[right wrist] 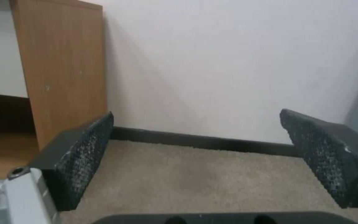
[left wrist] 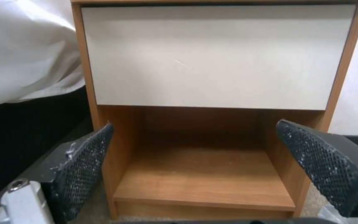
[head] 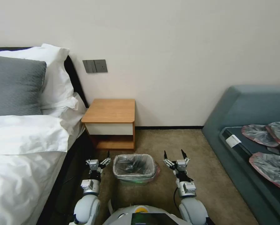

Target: Pick up the garbage bag from the table and place it over the trash can.

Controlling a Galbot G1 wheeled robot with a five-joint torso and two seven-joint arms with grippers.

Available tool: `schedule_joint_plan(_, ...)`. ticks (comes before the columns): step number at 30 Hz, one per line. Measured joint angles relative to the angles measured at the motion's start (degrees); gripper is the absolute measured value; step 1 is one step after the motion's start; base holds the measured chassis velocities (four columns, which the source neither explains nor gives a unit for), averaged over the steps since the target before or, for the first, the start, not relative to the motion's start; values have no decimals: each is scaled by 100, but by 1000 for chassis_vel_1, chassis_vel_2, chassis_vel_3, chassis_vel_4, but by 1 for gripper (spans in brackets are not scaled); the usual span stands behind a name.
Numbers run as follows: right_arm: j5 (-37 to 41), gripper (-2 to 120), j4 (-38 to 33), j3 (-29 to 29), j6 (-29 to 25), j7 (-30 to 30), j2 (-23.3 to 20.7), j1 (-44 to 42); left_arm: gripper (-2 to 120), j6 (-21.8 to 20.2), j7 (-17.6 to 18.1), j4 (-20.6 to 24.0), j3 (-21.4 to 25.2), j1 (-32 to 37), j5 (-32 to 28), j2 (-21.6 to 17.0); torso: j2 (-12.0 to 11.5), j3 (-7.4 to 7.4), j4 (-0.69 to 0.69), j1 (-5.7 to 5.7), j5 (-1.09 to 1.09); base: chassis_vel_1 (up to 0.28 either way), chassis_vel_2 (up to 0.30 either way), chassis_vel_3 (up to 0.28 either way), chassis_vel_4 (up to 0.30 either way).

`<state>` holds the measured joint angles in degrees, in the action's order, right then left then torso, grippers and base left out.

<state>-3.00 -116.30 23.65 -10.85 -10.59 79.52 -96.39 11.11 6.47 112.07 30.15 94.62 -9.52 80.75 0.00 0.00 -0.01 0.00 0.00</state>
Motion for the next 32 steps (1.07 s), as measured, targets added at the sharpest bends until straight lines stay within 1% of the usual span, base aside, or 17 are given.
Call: schedule_joint_plan(32, -1, 100, -11, -8, 10, 13, -9, 6, 100, -24, 2, 9, -5, 0, -10, 1, 0, 0, 0, 0, 0, 0, 0, 0, 0)
